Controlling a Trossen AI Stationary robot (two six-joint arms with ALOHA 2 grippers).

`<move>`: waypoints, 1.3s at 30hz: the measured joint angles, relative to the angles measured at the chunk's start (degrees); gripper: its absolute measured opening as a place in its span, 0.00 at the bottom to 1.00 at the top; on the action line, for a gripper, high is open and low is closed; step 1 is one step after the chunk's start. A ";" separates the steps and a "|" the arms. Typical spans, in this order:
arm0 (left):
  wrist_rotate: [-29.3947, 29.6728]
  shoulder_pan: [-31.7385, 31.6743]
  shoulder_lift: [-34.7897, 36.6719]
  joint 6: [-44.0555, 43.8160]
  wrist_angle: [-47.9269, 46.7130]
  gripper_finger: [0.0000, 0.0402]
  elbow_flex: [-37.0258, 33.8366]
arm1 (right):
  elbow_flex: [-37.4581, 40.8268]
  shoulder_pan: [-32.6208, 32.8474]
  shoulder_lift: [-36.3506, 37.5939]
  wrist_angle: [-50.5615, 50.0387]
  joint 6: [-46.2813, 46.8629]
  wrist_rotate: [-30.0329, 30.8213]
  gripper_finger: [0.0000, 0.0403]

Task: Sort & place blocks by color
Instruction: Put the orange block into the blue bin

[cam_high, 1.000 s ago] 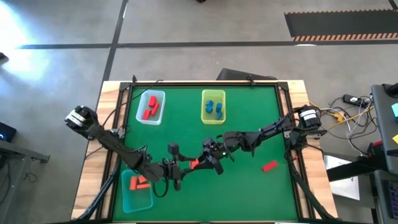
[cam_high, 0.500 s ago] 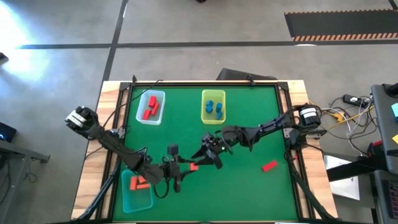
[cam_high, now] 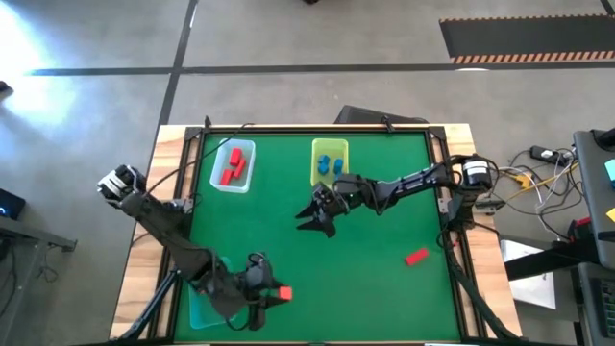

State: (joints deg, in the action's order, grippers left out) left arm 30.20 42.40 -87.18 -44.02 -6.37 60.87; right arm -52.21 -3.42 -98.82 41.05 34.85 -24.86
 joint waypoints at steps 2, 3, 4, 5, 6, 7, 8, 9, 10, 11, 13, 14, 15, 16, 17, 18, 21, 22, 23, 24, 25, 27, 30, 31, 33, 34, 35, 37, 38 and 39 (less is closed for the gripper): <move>-1.17 1.32 0.00 -8.65 -11.48 0.30 4.56 | 0.00 -0.22 0.01 -0.02 -0.30 -0.29 0.62; -1.59 2.05 0.00 -13.38 -17.46 0.30 6.91 | 0.00 -0.22 0.01 -0.08 -0.44 -0.51 0.61; -2.67 2.75 0.00 -18.22 -23.25 0.30 9.10 | 0.00 -0.28 0.01 -0.14 -0.55 -0.59 0.61; -3.83 3.50 0.00 -22.75 -28.57 0.30 11.06 | 0.00 -0.37 0.01 -0.12 -0.78 -0.53 0.60; -5.16 4.29 0.00 -26.91 -33.43 0.30 12.78 | -0.02 -0.40 0.01 -0.08 -1.07 -0.48 0.60; -6.67 5.18 0.00 -30.81 -37.65 0.30 14.17 | -0.02 -0.48 0.01 -0.08 -1.19 -0.43 0.60; -8.31 6.08 0.00 -34.40 -40.97 0.30 15.32 | -0.02 -0.48 0.01 -0.10 -1.20 -0.42 0.60; -10.32 6.91 0.00 -37.53 -44.07 0.30 16.28 | -0.02 -0.45 0.01 -0.11 -1.23 -0.43 0.60; -12.55 7.72 0.00 -40.52 -46.29 0.30 16.81 | -0.02 -0.40 0.01 -0.12 -1.37 -0.45 0.60; -15.12 8.44 0.02 -43.08 -47.71 0.30 17.01 | -0.02 -0.37 0.01 -0.13 -1.57 -0.46 0.60; -20.72 9.74 0.02 -47.33 -48.71 0.30 16.58 | -0.02 -0.28 0.01 -0.12 -1.78 -0.55 0.61; -23.44 10.40 -0.02 -49.10 -48.72 0.30 16.09 | -0.02 -0.26 0.01 -0.14 -1.84 -0.52 0.61; -25.63 11.00 -0.05 -50.64 -48.74 0.30 15.46 | -0.02 -0.26 0.01 -0.16 -1.86 -0.52 0.60; -27.01 11.57 -0.12 -51.95 -48.82 0.30 14.75 | -0.02 -0.26 0.01 -0.19 -1.86 -0.54 0.60; -28.09 12.07 -0.18 -53.11 -49.03 0.30 14.10 | -0.02 -0.26 0.01 -0.17 -1.88 -0.52 0.60; -28.71 12.44 -0.28 -54.33 -49.53 0.30 13.40 | -0.02 -0.24 0.01 -0.21 -1.88 -0.52 0.60; -30.17 12.63 -0.38 -56.83 -50.31 0.31 11.76 | -0.02 -0.04 0.01 -0.25 -1.90 -0.55 0.60; -30.78 12.63 -0.38 -57.44 -50.08 0.32 11.16 | -0.02 0.04 0.01 -0.25 -1.92 -0.55 0.60; -31.17 12.61 -0.40 -57.62 -50.13 0.33 10.56 | -0.02 0.12 0.01 -0.25 -1.92 -0.57 0.60; -31.17 12.64 -0.42 -57.64 -50.08 0.33 9.92 | -0.02 0.18 0.01 -0.25 -1.96 -0.56 0.60; -31.21 12.65 -0.42 -57.70 -50.00 0.34 9.39 | -0.02 0.34 0.01 -0.25 -1.99 -0.57 0.60; -31.25 12.69 -0.43 -57.74 -49.82 0.35 8.54 | -0.02 0.50 0.01 -0.25 -2.10 -0.57 0.60; -31.26 12.67 -0.44 -57.78 -49.52 0.37 7.43 | -0.02 0.75 0.01 -0.30 -2.16 -0.61 0.60; -31.26 12.63 -0.44 -57.90 -49.55 0.37 7.03 | -0.02 0.79 0.01 -0.33 -2.35 -0.60 0.60; -31.26 12.63 -0.44 -58.89 -49.36 0.38 6.13 | -0.02 0.89 0.01 -0.34 -2.56 -0.60 0.60; -31.26 12.63 -0.44 -59.14 -49.35 0.38 5.71 | -0.02 0.89 0.01 -0.34 -2.57 -0.61 0.60; -31.28 12.64 -0.44 -59.14 -49.20 0.38 5.36 | -0.02 0.89 0.01 -0.34 -2.58 -0.61 0.60; -31.37 12.69 -0.44 -58.97 -49.07 0.38 5.26 | -0.02 0.89 0.01 -0.34 -2.56 -0.61 0.59; -31.42 12.73 -0.44 -58.94 -49.05 0.38 5.30 | -0.02 0.89 0.01 -0.33 -2.56 -0.61 0.59; -31.43 12.75 -0.44 -58.92 -49.07 0.38 5.38 | -0.02 0.89 0.03 -0.30 -2.56 -0.61 0.59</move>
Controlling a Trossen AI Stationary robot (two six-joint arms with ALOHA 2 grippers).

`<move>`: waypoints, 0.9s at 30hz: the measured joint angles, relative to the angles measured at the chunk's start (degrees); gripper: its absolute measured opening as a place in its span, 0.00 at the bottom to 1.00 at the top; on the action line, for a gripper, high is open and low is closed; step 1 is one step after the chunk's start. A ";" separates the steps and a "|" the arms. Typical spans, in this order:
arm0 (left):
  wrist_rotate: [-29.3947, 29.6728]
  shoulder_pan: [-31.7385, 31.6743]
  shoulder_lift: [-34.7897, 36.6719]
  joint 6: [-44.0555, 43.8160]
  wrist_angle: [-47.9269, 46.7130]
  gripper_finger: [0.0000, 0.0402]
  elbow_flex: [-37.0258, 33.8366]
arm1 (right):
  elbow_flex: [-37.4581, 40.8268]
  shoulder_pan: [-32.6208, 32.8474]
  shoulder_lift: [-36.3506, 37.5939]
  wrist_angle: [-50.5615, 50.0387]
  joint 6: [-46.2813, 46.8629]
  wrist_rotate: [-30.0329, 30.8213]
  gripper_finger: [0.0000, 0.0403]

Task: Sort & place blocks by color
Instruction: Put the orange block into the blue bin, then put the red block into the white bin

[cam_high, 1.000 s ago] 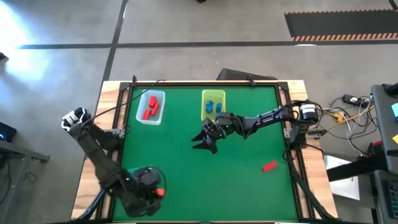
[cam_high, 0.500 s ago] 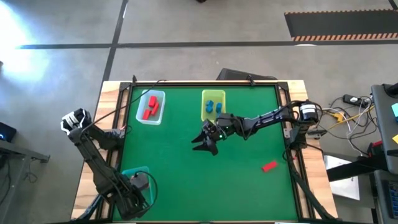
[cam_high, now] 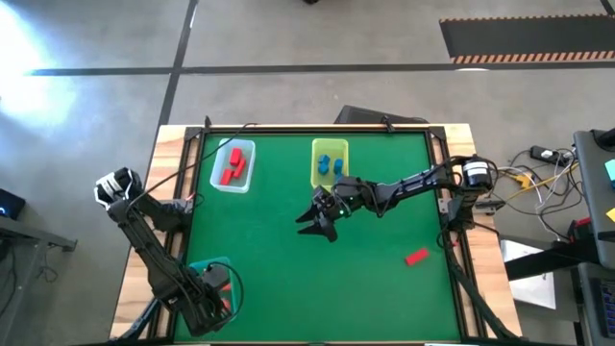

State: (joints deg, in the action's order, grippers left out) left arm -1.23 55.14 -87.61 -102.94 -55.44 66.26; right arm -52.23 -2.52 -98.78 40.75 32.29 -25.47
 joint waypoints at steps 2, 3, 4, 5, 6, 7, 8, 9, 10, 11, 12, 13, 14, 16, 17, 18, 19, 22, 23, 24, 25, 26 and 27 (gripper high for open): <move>-0.02 0.01 0.00 -0.01 0.04 0.39 0.05 | 0.00 -0.20 0.10 0.05 -0.01 0.01 0.59; -0.02 0.01 0.00 -0.06 0.00 0.39 0.04 | 0.00 -0.28 0.19 0.20 -0.08 0.01 0.59; -0.02 0.01 -0.01 -0.09 0.00 0.39 0.00 | 0.00 -0.43 0.31 0.22 -0.37 0.00 0.59; -0.02 0.01 -0.16 -0.08 -0.02 0.39 0.00 | 0.00 -0.50 0.44 0.21 -0.98 0.02 0.59; -0.02 0.01 -0.36 -0.02 0.00 0.39 0.00 | 0.00 -0.50 0.52 0.25 -1.96 0.02 0.59; 0.04 0.07 -0.56 0.40 0.00 0.39 0.00 | 0.00 -0.52 0.65 0.21 -2.45 0.04 0.59; 0.28 0.09 -0.75 1.13 0.08 0.39 0.00 | -0.02 -0.52 0.76 0.20 -2.77 0.09 0.59; 0.76 0.11 -0.89 1.59 0.14 0.39 0.00 | -0.11 -0.52 0.85 0.20 -2.92 0.07 0.59; 1.55 0.19 -1.02 2.29 0.20 0.39 0.00 | -0.29 -0.51 0.86 0.24 -2.95 0.04 0.59; 2.13 0.19 -1.16 2.99 0.32 0.39 0.00 | -0.45 -0.51 0.91 0.22 -2.95 0.03 0.59; 2.81 0.19 -1.30 3.66 0.40 0.39 0.00 | -0.65 -0.50 0.92 0.20 -2.95 0.01 0.59; 3.47 0.17 -1.38 4.45 0.44 0.39 -0.02 | -0.89 -0.50 0.92 0.18 -2.95 0.02 0.59; 3.88 0.17 -1.40 4.62 0.50 0.39 -0.02 | -1.09 -0.50 0.92 0.18 -2.95 0.02 0.59; 4.74 0.14 -1.50 4.76 0.50 0.39 0.00 | -1.39 -0.50 0.94 0.18 -3.03 0.00 0.59; 4.74 0.14 -1.56 4.76 0.51 0.39 -0.02 | -1.58 -0.50 0.94 0.14 -3.25 0.00 0.59; 4.74 0.16 -1.57 4.76 0.50 0.39 -0.02 | -1.77 -0.50 0.94 -0.03 -3.51 0.00 0.59; 4.74 0.17 -1.57 4.74 0.52 0.39 -0.02 | -1.92 -0.52 0.94 -0.04 -3.77 0.01 0.59; 4.83 0.14 -1.57 4.74 0.52 0.39 -0.02 | -2.27 -0.62 0.94 -0.03 -4.70 -0.01 0.59; 4.84 0.14 -1.57 4.75 0.52 0.39 -0.02 | -2.39 -0.62 0.94 -0.10 -5.04 -0.01 0.59; 4.84 0.14 -1.57 4.75 0.52 0.39 -0.02 | -2.53 -0.62 0.94 -0.19 -5.39 -0.01 0.59; 4.86 0.14 -1.57 4.74 0.52 0.39 -0.02 | -2.66 -0.63 0.94 -0.20 -5.71 0.00 0.59; 4.95 0.14 -1.57 4.76 0.53 0.39 -0.02 | -2.75 -0.63 0.94 -0.21 -5.98 -0.02 0.59; 5.09 0.14 -1.57 4.76 0.52 0.39 -0.02 | -2.80 -0.61 0.94 -0.17 -6.08 0.00 0.59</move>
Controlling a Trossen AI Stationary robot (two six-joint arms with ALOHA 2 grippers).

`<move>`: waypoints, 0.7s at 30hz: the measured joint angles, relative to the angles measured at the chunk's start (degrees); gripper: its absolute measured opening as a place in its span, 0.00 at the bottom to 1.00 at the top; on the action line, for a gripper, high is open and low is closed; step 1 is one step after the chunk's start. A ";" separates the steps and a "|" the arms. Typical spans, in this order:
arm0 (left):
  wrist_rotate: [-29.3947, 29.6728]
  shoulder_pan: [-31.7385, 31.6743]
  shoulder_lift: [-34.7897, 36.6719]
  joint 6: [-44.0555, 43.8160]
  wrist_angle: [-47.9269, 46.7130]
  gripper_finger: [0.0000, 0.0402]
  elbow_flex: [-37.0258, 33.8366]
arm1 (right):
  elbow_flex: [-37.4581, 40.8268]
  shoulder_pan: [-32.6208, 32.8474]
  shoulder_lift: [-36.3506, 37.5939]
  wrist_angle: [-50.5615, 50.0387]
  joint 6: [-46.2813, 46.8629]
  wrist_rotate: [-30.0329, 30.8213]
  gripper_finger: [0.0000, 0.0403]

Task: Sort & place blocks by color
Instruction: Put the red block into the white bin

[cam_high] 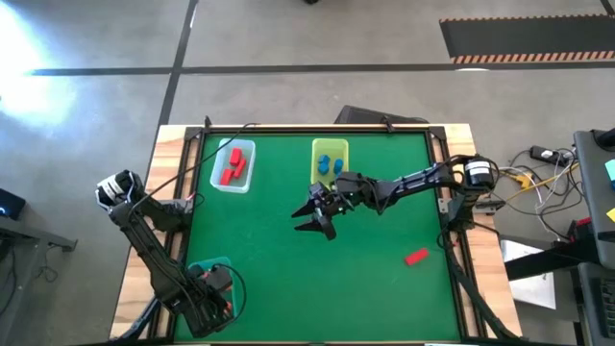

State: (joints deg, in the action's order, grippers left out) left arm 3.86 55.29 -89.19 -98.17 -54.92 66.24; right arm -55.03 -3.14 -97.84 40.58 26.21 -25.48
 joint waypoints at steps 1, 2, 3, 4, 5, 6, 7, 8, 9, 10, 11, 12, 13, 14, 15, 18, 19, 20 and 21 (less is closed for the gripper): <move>0.23 0.00 0.00 0.00 0.00 0.39 0.00 | -0.02 -0.02 0.00 -0.04 -0.06 0.00 0.59; 0.70 0.00 0.00 0.00 0.00 0.39 0.00 | -0.02 -0.02 0.00 -0.04 -0.31 -0.02 0.59; 1.32 0.00 0.00 0.04 0.00 0.39 0.00 | -0.02 -0.02 0.00 -0.09 -0.56 -0.01 0.59; 2.01 0.00 0.00 0.19 0.05 0.39 0.00 | -0.02 -0.02 0.00 -0.09 -0.75 0.00 0.59; 3.11 0.00 0.00 1.09 0.52 0.39 -0.03 | -0.02 -0.02 0.00 -0.09 -0.84 -0.01 0.59; 4.40 0.00 0.00 2.67 1.64 0.39 -0.07 | -0.02 -0.01 0.00 -0.09 -1.07 -0.01 0.59; 6.21 0.00 0.00 5.02 3.43 0.39 -0.07 | -0.02 -0.02 0.00 -0.09 -1.48 -0.01 0.59; 8.28 0.00 0.00 7.93 5.55 0.39 -0.07 | 0.00 -0.02 0.00 -0.09 -1.75 -0.02 0.59; 10.56 0.00 0.00 11.47 7.77 0.39 -0.07 | 0.00 -0.02 0.09 -0.11 -1.88 0.00 0.59; 12.80 -0.08 0.00 15.36 10.21 0.39 -0.07 | 0.00 -0.01 0.20 -0.13 -2.07 -0.01 0.59; 14.76 -0.22 0.00 19.76 12.73 0.38 -0.07 | 0.00 -0.02 0.30 -0.09 -2.28 -0.01 0.59; 16.46 -0.50 0.00 24.12 15.12 0.38 -0.05 | 0.00 -0.02 0.59 -0.16 -2.40 -0.01 0.59; 17.80 -0.86 0.00 28.39 17.28 0.38 -0.04 | 0.00 -0.02 0.89 -0.38 -2.79 -0.01 0.59; 18.86 -1.26 0.00 32.27 18.79 0.38 -0.04 | 0.00 -0.02 1.22 -0.43 -3.03 -0.02 0.59; 19.64 -1.77 0.00 35.30 19.50 0.38 -0.04 | 0.00 -0.02 1.71 -0.62 -3.29 -0.01 0.59; 20.76 -3.62 0.19 42.45 19.41 0.38 -0.13 | 0.00 0.00 3.39 -2.16 -3.90 -0.02 0.59; 20.79 -4.34 0.29 44.80 19.38 0.36 -0.32 | 0.00 0.00 4.02 -2.97 -4.20 -0.02 0.59; 20.87 -5.13 0.42 47.26 19.40 0.35 -0.59 | 0.00 0.00 4.69 -3.78 -4.59 -0.02 0.59; 20.90 -5.87 0.71 49.52 19.58 0.33 -0.99 | 0.00 0.00 5.36 -4.74 -4.86 -0.04 0.59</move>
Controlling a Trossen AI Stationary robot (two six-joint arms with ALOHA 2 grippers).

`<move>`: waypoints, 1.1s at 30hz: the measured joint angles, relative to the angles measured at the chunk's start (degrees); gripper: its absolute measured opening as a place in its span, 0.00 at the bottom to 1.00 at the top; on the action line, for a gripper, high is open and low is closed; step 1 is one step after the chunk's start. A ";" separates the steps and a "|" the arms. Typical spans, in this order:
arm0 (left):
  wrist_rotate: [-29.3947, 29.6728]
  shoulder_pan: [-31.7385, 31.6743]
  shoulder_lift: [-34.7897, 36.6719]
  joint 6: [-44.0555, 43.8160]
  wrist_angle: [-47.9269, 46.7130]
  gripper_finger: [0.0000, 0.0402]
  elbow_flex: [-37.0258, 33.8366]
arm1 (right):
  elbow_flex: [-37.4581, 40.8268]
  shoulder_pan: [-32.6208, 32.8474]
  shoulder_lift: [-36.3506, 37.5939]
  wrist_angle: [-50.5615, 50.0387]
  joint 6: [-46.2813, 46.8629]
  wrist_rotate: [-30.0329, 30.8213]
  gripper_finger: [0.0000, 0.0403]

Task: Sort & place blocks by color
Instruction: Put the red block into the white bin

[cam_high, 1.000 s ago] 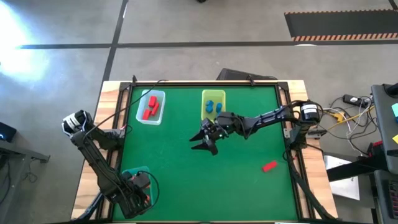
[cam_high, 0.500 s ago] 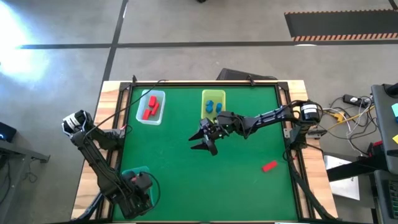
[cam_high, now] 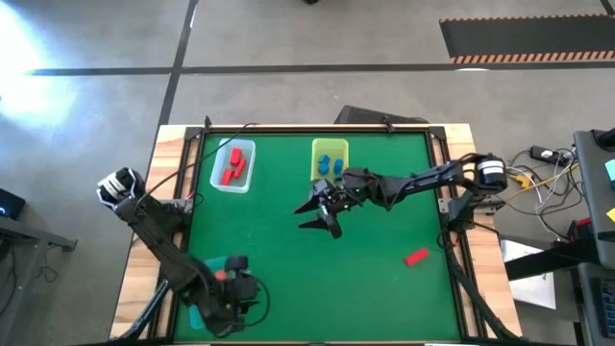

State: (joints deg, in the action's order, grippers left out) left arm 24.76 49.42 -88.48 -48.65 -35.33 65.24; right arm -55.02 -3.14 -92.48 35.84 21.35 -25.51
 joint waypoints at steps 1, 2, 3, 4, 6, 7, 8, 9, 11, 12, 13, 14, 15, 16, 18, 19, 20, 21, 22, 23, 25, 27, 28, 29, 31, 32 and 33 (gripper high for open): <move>0.01 -0.71 0.36 2.14 0.36 0.30 -0.57 | 0.00 0.00 0.85 -1.36 -0.34 0.03 0.59; 0.06 -1.44 0.95 4.32 0.97 0.28 -1.24 | 0.00 0.00 1.66 -3.01 -0.64 0.02 0.59; 0.08 -2.04 1.70 6.32 1.96 0.24 -2.27 | 0.00 0.00 2.55 -4.58 -0.94 0.02 0.59; 0.25 -2.48 2.66 8.21 3.18 0.21 -3.60 | 0.00 0.00 3.58 -6.75 -1.11 0.04 0.59; 0.22 -3.42 4.85 11.56 6.16 0.14 -6.94 | 0.02 0.00 5.81 -11.92 -1.46 0.07 0.59; 0.13 -3.81 6.31 12.97 8.48 0.10 -9.03 | 0.02 0.00 6.98 -14.57 -1.45 0.22 0.59; 0.15 -4.19 7.93 14.02 10.76 0.06 -11.23 | 0.02 0.00 8.24 -17.57 -1.45 0.56 0.59; 0.15 -4.66 9.83 14.79 13.58 0.03 -13.59 | 0.02 0.00 9.69 -21.23 -1.48 1.79 0.59; 0.39 -5.64 13.56 16.01 19.98 0.01 -18.63 | 0.02 0.02 12.53 -29.01 -1.71 5.81 0.59; 0.68 -6.09 15.51 16.40 23.05 0.02 -21.28 | 0.02 0.02 13.97 -33.51 -1.86 8.78 0.59; 1.20 -6.55 17.38 16.79 26.06 0.02 -23.85 | 0.02 0.00 15.27 -38.08 -1.89 12.28 0.59; 1.40 -7.06 19.21 17.46 29.37 0.02 -26.30 | 0.02 0.00 16.45 -42.40 -1.89 16.79 0.59; 1.97 -7.44 21.02 17.80 32.37 0.02 -28.60 | 0.02 0.00 17.53 -46.24 -1.66 22.12 0.59; 3.00 -7.81 22.83 18.04 35.06 0.02 -30.89 | 0.02 0.00 18.57 -50.08 -0.88 27.74 0.59; 4.78 -8.57 26.39 18.13 38.68 0.01 -34.59 | 0.04 -0.02 20.12 -56.02 1.97 37.76 0.59; 5.66 -8.87 28.21 18.13 39.80 0.01 -36.12 | 0.04 -0.23 20.74 -58.14 2.80 42.16 0.59; 6.47 -9.17 29.89 18.12 40.87 0.00 -37.51 | 0.04 -0.32 21.15 -60.09 3.35 45.51 0.59; 7.42 -9.38 31.52 18.09 41.39 0.00 -38.49 | 0.04 -0.35 21.41 -61.60 3.75 47.83 0.59; 8.40 -9.56 33.19 18.08 41.46 0.00 -39.34 | 0.04 -0.44 21.64 -62.57 3.99 48.97 0.59; 9.74 -9.59 34.65 18.08 41.44 0.00 -40.15 | 0.04 -0.67 21.79 -63.32 4.12 49.23 0.59; 12.21 -9.67 37.55 18.00 41.38 0.00 -41.59 | 0.04 -1.04 21.87 -65.20 4.95 48.98 0.59; 14.75 -9.70 40.02 17.97 41.20 0.00 -42.53 | 0.04 -1.34 21.89 -69.02 7.48 47.41 0.59; 15.43 -9.71 41.14 17.97 41.27 0.00 -42.79 | 0.04 -1.40 21.87 -71.77 8.57 45.38 0.59; 16.13 -9.72 42.11 18.00 41.33 0.00 -43.06 | 0.07 -1.40 21.87 -74.63 9.38 42.16 0.59; 16.32 -9.70 43.73 18.53 41.27 0.00 -43.52 | 0.07 -1.25 21.87 -80.30 11.22 32.90 0.59; 16.32 -9.70 44.37 19.16 41.33 0.00 -43.72 | 0.07 -0.89 21.87 -83.80 12.27 28.02 0.59; 16.32 -9.70 44.94 19.39 41.30 0.00 -43.98 | 0.16 -0.24 21.82 -87.15 13.04 23.34 0.59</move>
State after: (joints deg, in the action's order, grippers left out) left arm 41.09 39.72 -43.54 -29.26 5.97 21.26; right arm -54.87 -3.37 -70.66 -51.31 34.39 -2.17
